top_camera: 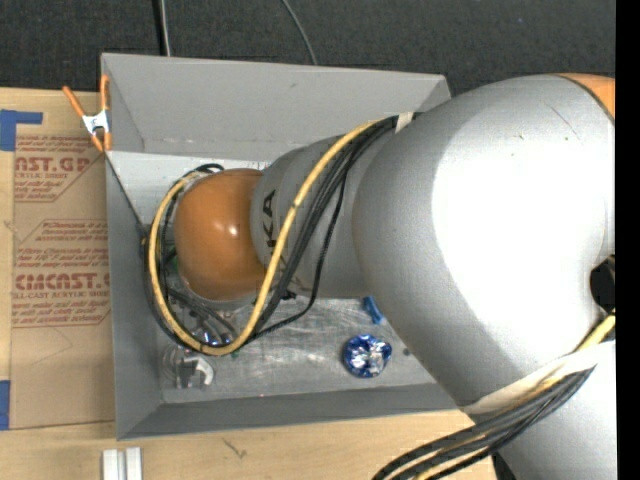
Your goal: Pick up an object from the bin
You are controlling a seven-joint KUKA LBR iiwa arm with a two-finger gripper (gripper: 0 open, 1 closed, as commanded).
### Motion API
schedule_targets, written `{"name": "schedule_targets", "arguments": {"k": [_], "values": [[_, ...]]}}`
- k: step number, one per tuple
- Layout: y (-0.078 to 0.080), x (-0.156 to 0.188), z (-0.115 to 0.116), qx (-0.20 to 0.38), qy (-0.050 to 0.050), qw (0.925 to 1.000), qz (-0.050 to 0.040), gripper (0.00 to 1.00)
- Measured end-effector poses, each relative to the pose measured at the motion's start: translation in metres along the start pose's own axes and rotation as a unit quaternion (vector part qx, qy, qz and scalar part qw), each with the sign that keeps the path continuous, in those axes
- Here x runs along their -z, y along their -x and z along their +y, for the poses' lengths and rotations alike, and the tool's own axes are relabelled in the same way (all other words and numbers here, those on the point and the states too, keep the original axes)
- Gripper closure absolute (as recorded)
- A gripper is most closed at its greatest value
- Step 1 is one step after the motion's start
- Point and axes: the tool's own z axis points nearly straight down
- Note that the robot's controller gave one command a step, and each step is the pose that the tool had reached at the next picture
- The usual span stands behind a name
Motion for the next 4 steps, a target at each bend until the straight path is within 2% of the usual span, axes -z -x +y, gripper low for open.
{"name": "schedule_targets", "arguments": {"k": [1, 2, 3, 4], "values": [[-0.020, 0.002, -0.046, -0.167, 0.003, 0.9860, -0.0047, 0.00], [-0.032, 0.001, -0.018, -0.082, -0.001, 0.9967, -0.0033, 0.00], [-0.015, 0.000, -0.009, -0.200, -0.001, 0.9797, 0.0017, 0.00], [-0.012, 0.002, -0.009, -0.201, 0.000, 0.9796, -0.0022, 1.00]]}}
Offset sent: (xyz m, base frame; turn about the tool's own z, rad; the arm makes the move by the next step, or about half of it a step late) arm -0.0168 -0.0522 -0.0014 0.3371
